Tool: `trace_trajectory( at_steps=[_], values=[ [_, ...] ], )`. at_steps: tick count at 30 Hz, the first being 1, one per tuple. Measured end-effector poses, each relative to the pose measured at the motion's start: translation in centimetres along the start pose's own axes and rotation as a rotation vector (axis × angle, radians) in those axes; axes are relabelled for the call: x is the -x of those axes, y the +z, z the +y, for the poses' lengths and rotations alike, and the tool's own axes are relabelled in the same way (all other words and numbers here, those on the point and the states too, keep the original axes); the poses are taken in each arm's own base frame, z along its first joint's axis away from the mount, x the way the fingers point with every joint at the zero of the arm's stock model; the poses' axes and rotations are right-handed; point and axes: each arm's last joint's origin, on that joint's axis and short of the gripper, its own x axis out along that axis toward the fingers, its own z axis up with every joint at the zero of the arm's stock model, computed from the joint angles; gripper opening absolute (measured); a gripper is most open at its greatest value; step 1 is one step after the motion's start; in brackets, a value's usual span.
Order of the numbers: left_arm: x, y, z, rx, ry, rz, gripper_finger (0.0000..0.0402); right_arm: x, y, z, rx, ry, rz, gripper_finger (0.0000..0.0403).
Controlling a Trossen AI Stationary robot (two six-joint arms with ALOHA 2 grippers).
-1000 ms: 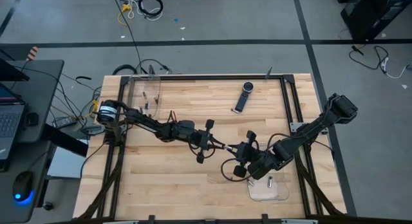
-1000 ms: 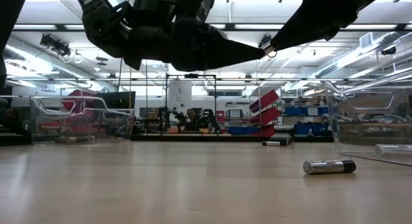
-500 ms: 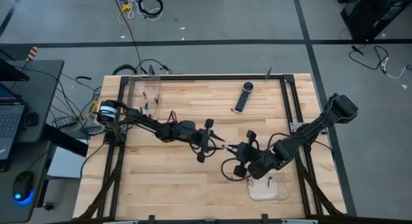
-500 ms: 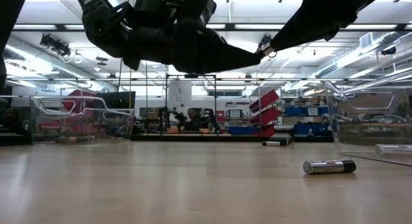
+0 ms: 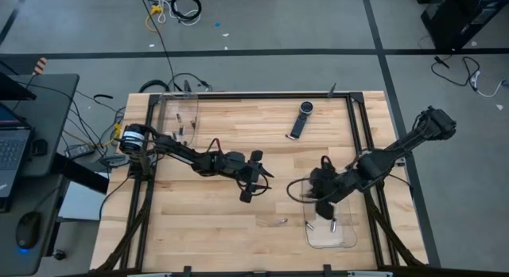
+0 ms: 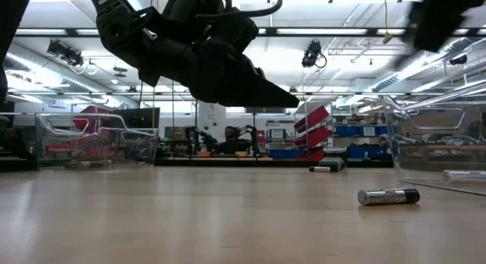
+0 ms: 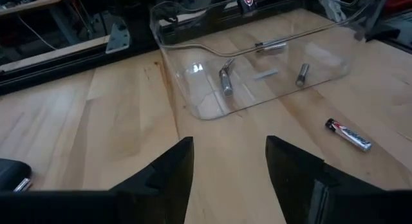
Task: Sort batteries
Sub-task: Put the silver battery into the bottom transparent bin
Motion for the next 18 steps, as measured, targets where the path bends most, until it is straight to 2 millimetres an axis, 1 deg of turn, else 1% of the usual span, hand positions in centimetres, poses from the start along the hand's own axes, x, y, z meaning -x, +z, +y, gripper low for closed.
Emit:
trace_trajectory(
  at_steps=[3, 5, 7, 10, 13, 18],
  values=[
    [0.0, 0.0, 0.0, 0.0, 0.001, -0.004, 0.0192, 1.1, -1.0, -0.8, -0.155, 0.019, 0.156, 0.0041],
    [0.0, 0.1, 0.0, -0.002, 0.002, -0.01, 0.0192, 1.4, -1.6, -1.4, -0.251, -0.035, 0.231, 0.0041],
    [0.0, 0.2, 0.1, -0.004, 0.006, -0.025, 0.0192, 1.3, -2.1, -1.8, -0.311, -0.096, 0.291, 0.0042],
    [0.0, 0.3, 0.1, -0.005, 0.008, -0.035, 0.0193, 0.7, -2.7, -2.2, -0.332, -0.186, 0.392, 0.0042],
    [0.0, 0.4, 0.1, -0.006, 0.009, -0.038, 0.0193, 0.0, -3.1, -2.3, -0.322, -0.247, 0.442, 0.0042],
    [0.0, 0.4, 0.1, -0.006, 0.01, -0.038, 0.0193, -1.4, -3.2, -2.1, -0.299, -0.29, 0.484, 0.0042]
  ],
)
